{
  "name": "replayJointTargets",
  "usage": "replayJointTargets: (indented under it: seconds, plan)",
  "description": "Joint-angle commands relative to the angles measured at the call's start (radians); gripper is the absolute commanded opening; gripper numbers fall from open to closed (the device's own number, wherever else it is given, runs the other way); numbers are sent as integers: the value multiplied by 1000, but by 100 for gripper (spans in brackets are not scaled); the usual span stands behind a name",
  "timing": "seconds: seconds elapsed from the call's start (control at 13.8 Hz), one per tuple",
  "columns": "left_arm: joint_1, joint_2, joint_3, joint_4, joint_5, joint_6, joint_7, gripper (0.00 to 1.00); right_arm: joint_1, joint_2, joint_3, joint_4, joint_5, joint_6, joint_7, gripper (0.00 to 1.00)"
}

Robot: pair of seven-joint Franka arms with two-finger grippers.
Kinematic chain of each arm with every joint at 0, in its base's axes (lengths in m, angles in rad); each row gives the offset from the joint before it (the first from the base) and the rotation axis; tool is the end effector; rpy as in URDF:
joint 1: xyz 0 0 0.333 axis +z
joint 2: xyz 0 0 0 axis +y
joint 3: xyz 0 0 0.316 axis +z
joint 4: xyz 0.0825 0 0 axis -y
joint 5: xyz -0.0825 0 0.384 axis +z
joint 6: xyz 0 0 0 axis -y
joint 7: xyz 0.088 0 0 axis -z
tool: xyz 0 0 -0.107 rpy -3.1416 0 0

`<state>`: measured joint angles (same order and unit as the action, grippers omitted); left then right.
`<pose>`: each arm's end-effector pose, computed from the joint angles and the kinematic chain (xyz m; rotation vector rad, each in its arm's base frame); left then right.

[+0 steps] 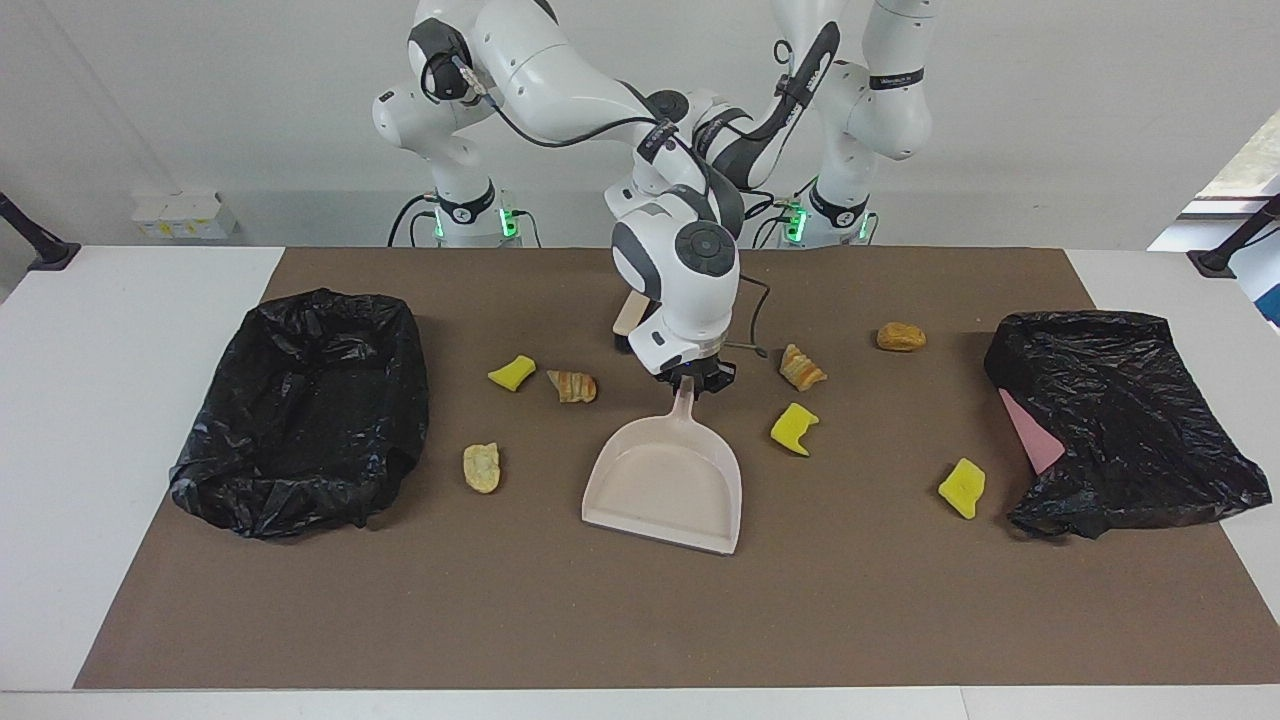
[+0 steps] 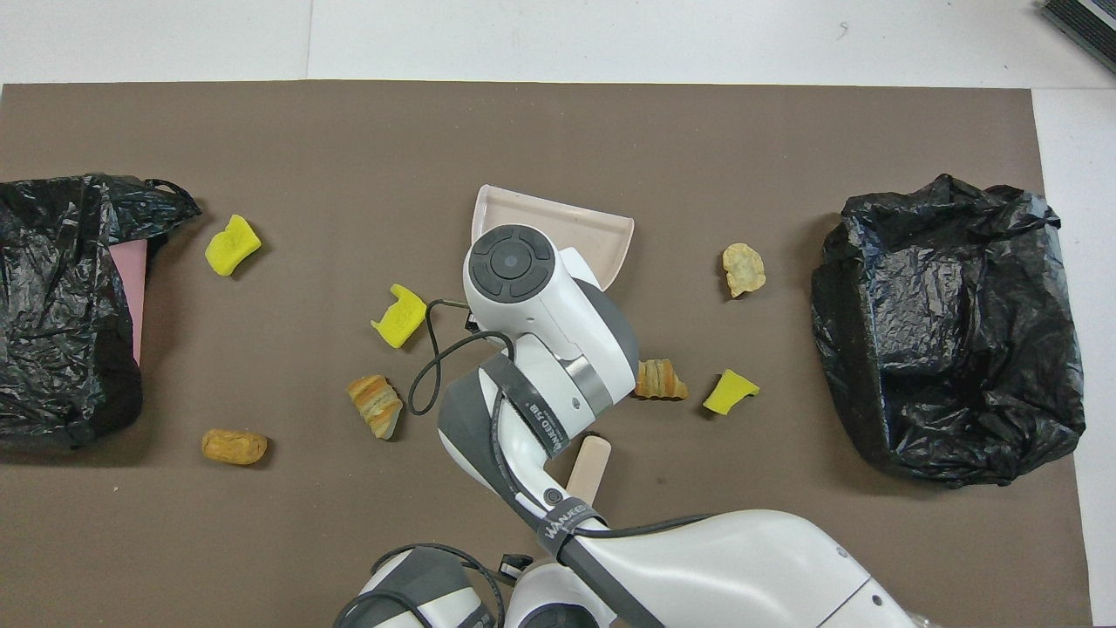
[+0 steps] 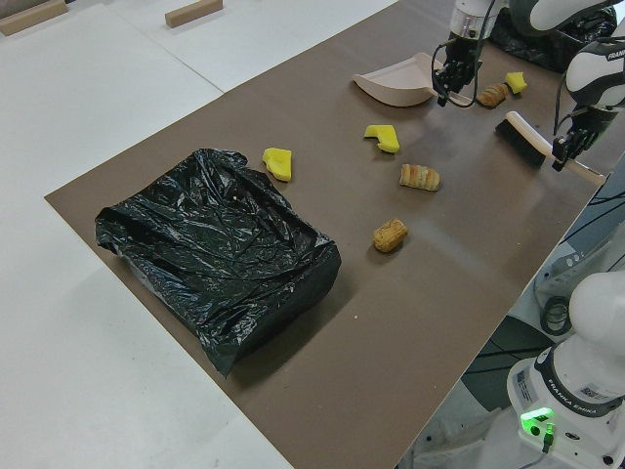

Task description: Sweep and dump trash in bin

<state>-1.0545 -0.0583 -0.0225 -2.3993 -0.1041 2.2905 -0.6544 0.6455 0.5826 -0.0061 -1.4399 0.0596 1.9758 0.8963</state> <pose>0.2253 -0.4234 0.3339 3.0798 -0.5475 -0.1408 0.5648 0.4257 0.3472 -3.1047 0.4387 0.1080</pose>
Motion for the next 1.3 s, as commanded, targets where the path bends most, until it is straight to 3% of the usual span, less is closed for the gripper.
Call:
replayJointTargets:
  seconds: [0.0, 0.22, 0.43, 0.72, 0.94, 1.23]
  plan:
    - [14, -64, 15, -15, -8, -104, -79, 0, -17, -38, 6, -10, -18, 0, -10, 0]
    - [86, -77, 15, -15, -8, -181, -201, 0, -33, -95, 6, -31, -34, -17, -150, 0]
    - [209, -78, 16, -9, -5, -223, -206, 0, -61, -196, 5, -131, -37, -17, -392, 0]
    - [358, -129, 18, -1, 26, -270, -211, 0, -125, -267, 5, -198, -58, -57, -903, 0]
    - [461, -198, 19, 14, 56, -353, -148, 0, -142, -277, 5, -207, -147, -75, -1220, 0]
    - [640, -252, 19, 15, 63, -427, 62, 0, -187, -320, 5, -318, -158, -14, -1683, 0]
